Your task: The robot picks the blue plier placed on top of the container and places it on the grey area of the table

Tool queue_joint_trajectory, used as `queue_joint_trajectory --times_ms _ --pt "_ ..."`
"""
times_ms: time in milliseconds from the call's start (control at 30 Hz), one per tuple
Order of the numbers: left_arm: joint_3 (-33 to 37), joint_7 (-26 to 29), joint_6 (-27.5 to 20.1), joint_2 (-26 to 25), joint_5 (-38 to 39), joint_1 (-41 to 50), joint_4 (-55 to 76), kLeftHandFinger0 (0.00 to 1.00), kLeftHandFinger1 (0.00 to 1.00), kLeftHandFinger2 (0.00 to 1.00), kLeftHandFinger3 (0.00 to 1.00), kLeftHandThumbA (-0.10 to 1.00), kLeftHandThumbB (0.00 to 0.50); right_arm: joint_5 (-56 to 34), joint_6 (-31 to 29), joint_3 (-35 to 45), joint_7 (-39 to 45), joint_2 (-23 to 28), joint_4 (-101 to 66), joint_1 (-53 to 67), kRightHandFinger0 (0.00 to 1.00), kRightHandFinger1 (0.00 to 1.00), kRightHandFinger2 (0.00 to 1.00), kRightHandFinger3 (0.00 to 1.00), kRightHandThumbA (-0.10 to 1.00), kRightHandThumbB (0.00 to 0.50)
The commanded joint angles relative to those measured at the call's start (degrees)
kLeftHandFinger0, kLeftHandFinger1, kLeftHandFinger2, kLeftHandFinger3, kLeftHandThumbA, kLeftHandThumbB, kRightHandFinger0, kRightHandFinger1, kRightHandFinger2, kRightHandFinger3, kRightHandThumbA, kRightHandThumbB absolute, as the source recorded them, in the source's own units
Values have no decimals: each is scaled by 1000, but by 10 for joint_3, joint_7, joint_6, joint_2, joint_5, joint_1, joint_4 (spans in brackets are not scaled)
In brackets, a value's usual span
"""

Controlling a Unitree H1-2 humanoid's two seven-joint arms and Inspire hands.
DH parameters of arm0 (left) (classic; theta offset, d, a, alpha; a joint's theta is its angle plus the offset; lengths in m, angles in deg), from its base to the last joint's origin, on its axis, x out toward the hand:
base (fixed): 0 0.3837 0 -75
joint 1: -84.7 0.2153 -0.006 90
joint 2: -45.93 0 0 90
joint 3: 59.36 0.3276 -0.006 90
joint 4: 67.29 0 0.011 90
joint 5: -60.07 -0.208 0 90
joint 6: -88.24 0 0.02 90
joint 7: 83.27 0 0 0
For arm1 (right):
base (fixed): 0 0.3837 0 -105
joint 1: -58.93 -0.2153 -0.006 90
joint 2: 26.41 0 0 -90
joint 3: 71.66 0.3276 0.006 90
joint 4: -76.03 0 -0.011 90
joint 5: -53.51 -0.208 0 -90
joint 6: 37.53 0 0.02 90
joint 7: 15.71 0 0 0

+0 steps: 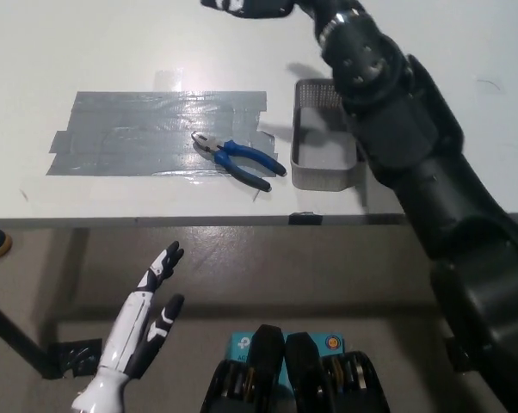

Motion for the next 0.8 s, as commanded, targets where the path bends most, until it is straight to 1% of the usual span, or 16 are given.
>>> queue_joint_trajectory --times_ms 0,33,67,133,200,233,267,300,333,400,433,467,567,667,700,767 --pt "-30 7 -6 -6 41 -96 -21 1000 1000 1000 1000 1000 179 -120 83 59 102 99 -444 59 1000 1000 1000 1000 1000 425" --pt "-31 6 -1 -6 42 -102 -22 1000 1000 1000 1000 1000 188 -130 89 67 99 103 -478 71 1000 1000 1000 1000 1000 422" --pt "-31 6 5 -5 40 -105 -21 1000 1000 1000 1000 1000 184 -169 96 82 100 107 -526 93 1000 1000 1000 1000 1000 396" --pt "-34 6 11 -7 40 -119 -26 1000 1000 1000 1000 1000 176 -209 116 105 92 115 -600 123 1000 1000 1000 1000 1000 403" --pt "-37 7 15 -9 42 -124 -27 1000 1000 1000 1000 1000 176 -221 123 114 85 119 -631 139 1000 1000 1000 1000 1000 401" --pt "-38 7 15 -8 44 -125 -26 1000 1000 1000 1000 1000 175 -222 128 120 78 125 -671 166 1000 1000 1000 1000 1000 390" --pt "-38 7 13 -8 44 -128 -30 1000 1000 1000 1000 1000 175 -206 124 123 69 128 -691 186 1000 1000 1000 1000 1000 341" --pt "-38 8 13 -6 46 -130 -32 1000 1000 1000 1000 1000 185 -192 113 128 56 127 -710 210 1000 1000 1000 1000 1000 307" --pt "-37 9 9 -4 48 -130 -34 1000 1000 1000 1000 1000 186 -184 87 133 38 122 -729 246 1000 1000 1000 1000 1000 260" --pt "-36 7 2 -4 53 -130 -38 1000 1000 1000 1000 1000 182 -177 74 139 20 114 -761 298 1000 1000 1000 1000 1000 250" --pt "-38 9 1 -5 53 -125 -36 1000 1000 1000 1000 1000 179 -190 75 141 8 99 -784 331 1000 1000 1000 1000 1000 250" --pt "-39 9 0 -5 54 -125 -37 1000 1000 1000 1000 1000 165 -191 72 141 5 96 -791 344 1000 1000 1000 1000 1000 237" --pt "-43 10 0 -7 59 -123 -40 1000 1000 1000 1000 1000 161 -176 55 133 -4 77 -809 421 1000 1000 1000 1000 1000 224" --pt "-43 10 -2 -4 62 -119 -43 1000 1000 1000 1000 1000 169 -171 13 117 -17 44 -778 492 1000 1000 1000 1000 1000 176" --pt "-42 10 -3 -3 62 -117 -43 1000 1000 1000 1000 1000 176 -160 -12 110 -21 36 -752 516 1000 1000 1000 1000 1000 163" --pt "-42 10 -5 -3 62 -106 -41 1000 1000 1000 1000 1000 183 -146 -43 102 -27 26 -709 550 1000 1000 1000 1000 1000 176"
